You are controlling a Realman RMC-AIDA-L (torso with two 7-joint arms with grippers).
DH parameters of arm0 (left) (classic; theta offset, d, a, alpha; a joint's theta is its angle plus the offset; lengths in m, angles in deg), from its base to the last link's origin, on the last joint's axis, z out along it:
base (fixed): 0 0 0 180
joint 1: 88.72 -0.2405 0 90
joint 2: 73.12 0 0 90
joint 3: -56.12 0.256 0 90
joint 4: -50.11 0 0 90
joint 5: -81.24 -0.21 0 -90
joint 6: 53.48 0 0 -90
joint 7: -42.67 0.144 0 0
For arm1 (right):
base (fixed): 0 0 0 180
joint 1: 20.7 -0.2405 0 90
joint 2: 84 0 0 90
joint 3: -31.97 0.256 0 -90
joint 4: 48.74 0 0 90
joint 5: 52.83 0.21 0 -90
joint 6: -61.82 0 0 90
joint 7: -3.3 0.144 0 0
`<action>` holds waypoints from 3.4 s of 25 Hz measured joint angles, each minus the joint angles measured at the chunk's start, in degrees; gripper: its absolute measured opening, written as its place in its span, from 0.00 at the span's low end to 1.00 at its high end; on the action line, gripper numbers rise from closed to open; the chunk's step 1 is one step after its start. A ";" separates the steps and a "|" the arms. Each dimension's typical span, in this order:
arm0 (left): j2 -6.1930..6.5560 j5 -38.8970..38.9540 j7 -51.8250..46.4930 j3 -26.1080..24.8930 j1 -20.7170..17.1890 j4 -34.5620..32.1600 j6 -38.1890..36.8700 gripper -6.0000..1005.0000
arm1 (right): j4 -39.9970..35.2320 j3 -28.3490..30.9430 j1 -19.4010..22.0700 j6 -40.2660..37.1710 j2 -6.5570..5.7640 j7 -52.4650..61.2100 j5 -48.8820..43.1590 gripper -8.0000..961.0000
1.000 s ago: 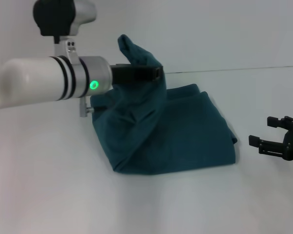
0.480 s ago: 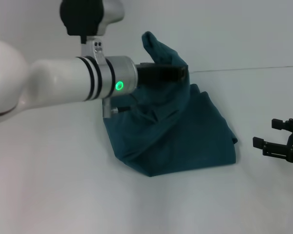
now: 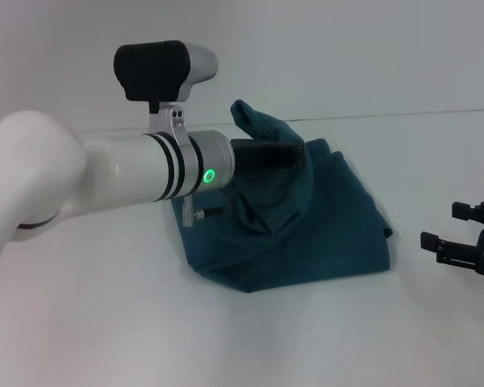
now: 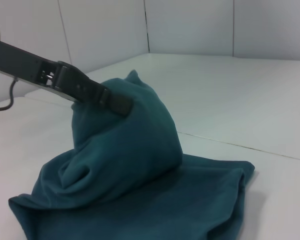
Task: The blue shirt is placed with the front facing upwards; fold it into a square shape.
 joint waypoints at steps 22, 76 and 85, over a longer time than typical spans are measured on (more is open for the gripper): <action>0.01 6.12 0.27 5.02 1.79 0.54 9.06 0.11 | 0.07 0.00 0.13 -0.03 0.13 -1.29 0.00 0.95; 0.34 29.62 36.92 -16.78 -11.77 0.30 -22.42 0.87 | -9.55 -1.54 -5.49 4.82 -3.60 23.11 3.21 0.95; 0.53 29.03 39.49 -20.32 -12.95 3.44 -23.32 0.87 | -8.99 -5.68 -10.28 14.71 -4.53 27.21 -4.04 0.95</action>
